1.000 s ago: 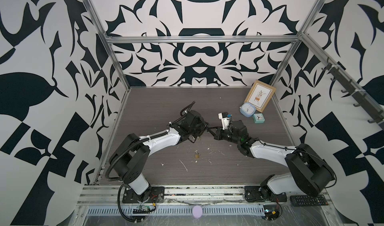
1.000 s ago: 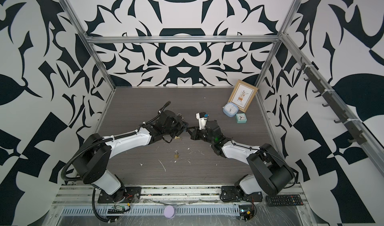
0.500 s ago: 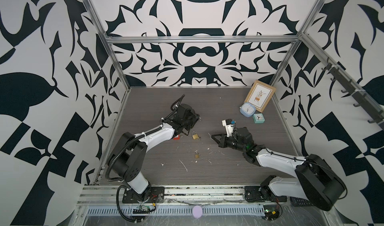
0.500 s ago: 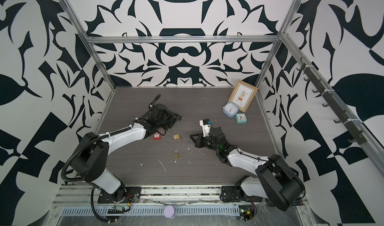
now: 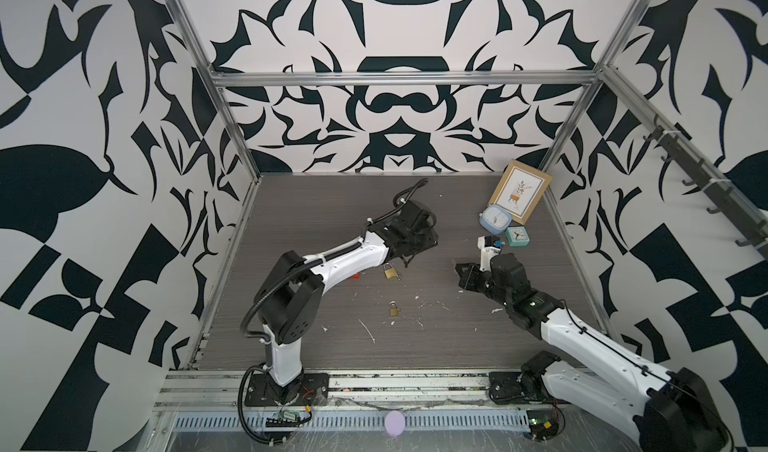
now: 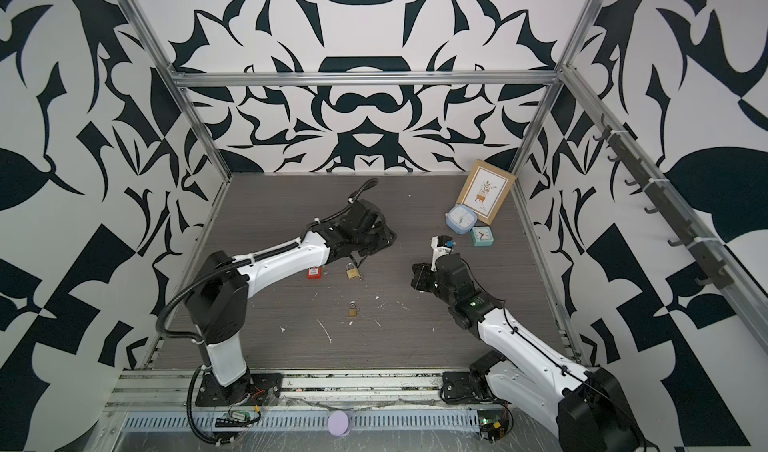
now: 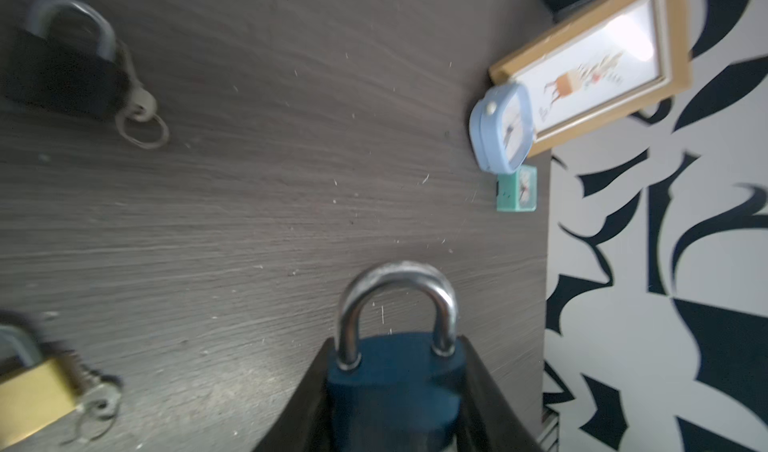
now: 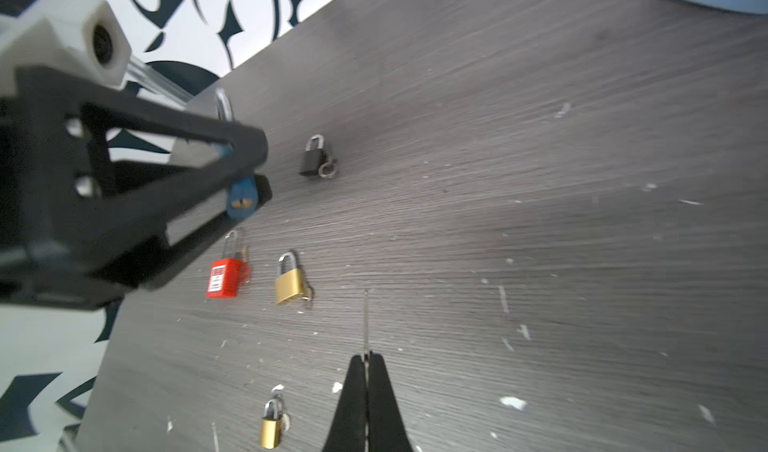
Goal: Lock with the key
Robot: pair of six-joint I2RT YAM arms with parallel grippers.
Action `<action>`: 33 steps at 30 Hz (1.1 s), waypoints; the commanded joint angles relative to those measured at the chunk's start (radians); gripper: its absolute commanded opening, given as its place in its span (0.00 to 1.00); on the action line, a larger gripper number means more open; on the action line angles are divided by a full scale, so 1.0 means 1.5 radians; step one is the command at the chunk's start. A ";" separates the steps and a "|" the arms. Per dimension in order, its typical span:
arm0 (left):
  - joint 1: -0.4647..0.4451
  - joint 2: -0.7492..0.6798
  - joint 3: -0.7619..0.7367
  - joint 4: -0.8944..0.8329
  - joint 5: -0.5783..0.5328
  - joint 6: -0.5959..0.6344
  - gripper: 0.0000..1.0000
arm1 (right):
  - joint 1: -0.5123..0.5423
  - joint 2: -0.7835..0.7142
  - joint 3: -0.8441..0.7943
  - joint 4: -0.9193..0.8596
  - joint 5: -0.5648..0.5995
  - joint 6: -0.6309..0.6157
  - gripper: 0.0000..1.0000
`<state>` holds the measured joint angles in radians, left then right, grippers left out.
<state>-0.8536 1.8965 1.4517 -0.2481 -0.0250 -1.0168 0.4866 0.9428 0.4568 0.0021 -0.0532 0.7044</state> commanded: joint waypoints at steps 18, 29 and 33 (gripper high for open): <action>-0.050 0.210 0.157 -0.180 -0.019 0.139 0.10 | -0.028 -0.012 -0.007 -0.038 0.037 0.025 0.00; -0.050 0.234 0.165 -0.194 -0.019 0.146 0.31 | -0.030 -0.013 -0.005 -0.035 0.044 0.019 0.00; -0.050 0.231 0.165 -0.197 -0.023 0.158 0.43 | -0.033 -0.011 -0.002 -0.033 0.047 0.020 0.00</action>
<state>-0.9253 2.2166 1.6894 -0.5014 -0.0483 -0.7982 0.4442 0.9264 0.4473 -0.0807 0.0021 0.7341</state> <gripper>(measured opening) 0.422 0.043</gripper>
